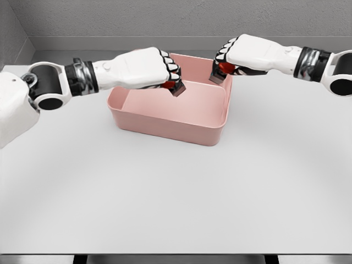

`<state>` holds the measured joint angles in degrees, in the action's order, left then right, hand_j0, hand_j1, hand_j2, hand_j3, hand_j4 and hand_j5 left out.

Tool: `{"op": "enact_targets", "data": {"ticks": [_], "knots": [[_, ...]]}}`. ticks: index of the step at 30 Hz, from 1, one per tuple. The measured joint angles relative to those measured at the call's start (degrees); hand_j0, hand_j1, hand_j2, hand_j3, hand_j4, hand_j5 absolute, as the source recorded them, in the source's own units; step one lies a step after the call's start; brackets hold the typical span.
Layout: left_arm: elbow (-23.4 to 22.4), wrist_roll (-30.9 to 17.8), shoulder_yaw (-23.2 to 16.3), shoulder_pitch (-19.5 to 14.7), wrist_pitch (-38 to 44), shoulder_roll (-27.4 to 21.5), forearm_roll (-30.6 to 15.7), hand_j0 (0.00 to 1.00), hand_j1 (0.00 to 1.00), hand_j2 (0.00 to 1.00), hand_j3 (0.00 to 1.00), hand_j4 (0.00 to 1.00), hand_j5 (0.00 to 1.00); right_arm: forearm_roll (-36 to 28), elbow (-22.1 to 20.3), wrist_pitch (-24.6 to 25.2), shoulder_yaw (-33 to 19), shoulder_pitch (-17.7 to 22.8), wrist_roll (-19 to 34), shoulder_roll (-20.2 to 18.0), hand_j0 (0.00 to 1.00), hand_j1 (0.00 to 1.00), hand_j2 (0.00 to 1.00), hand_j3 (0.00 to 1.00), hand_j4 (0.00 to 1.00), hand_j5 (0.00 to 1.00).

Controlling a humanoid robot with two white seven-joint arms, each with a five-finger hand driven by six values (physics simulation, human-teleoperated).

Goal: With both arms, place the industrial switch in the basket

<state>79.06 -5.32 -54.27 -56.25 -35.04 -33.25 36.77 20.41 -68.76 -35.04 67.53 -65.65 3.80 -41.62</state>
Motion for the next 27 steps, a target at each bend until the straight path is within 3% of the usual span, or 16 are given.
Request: {"op": "enact_targets", "data": {"ticks": [4, 5, 7, 10, 27], "knots": [[-2.25, 0.07, -0.29, -0.09, 0.01, 0.09, 0.58, 0.42, 0.42, 0.42, 0.42, 0.42, 0.42, 0.01, 0.01, 0.00, 0.02, 0.00, 0.06, 0.15, 0.49, 0.49, 0.49, 0.49, 0.49, 0.49], [-2.65, 0.08, -0.32, -0.09, 0.01, 0.04, 0.73, 0.48, 0.48, 0.48, 0.48, 0.48, 0.48, 0.00, 0.01, 0.00, 0.03, 0.00, 0.07, 0.18, 0.49, 0.49, 0.49, 0.49, 0.49, 0.49], [-3.11, 0.15, -0.32, 0.00, 0.01, -0.07, 0.89, 0.80, 0.80, 0.80, 0.80, 0.80, 0.80, 0.01, 0.01, 0.00, 0.05, 0.00, 0.09, 0.21, 0.49, 0.49, 0.49, 0.49, 0.49, 0.49], [-3.34, 0.35, -0.31, 0.18, 0.01, -0.16, 0.98, 1.00, 1.00, 1.00, 1.00, 1.00, 1.00, 0.01, 0.02, 0.00, 0.07, 0.09, 0.10, 0.27, 0.49, 0.49, 0.49, 0.49, 0.49, 0.49], [-2.93, 0.63, 0.11, 0.09, 0.02, -1.52, 0.21, 1.00, 1.00, 1.00, 1.00, 1.00, 1.00, -0.01, -0.68, -0.01, 0.20, 0.00, 0.11, 1.00, 0.49, 0.49, 0.49, 0.49, 0.49, 0.49]]}}
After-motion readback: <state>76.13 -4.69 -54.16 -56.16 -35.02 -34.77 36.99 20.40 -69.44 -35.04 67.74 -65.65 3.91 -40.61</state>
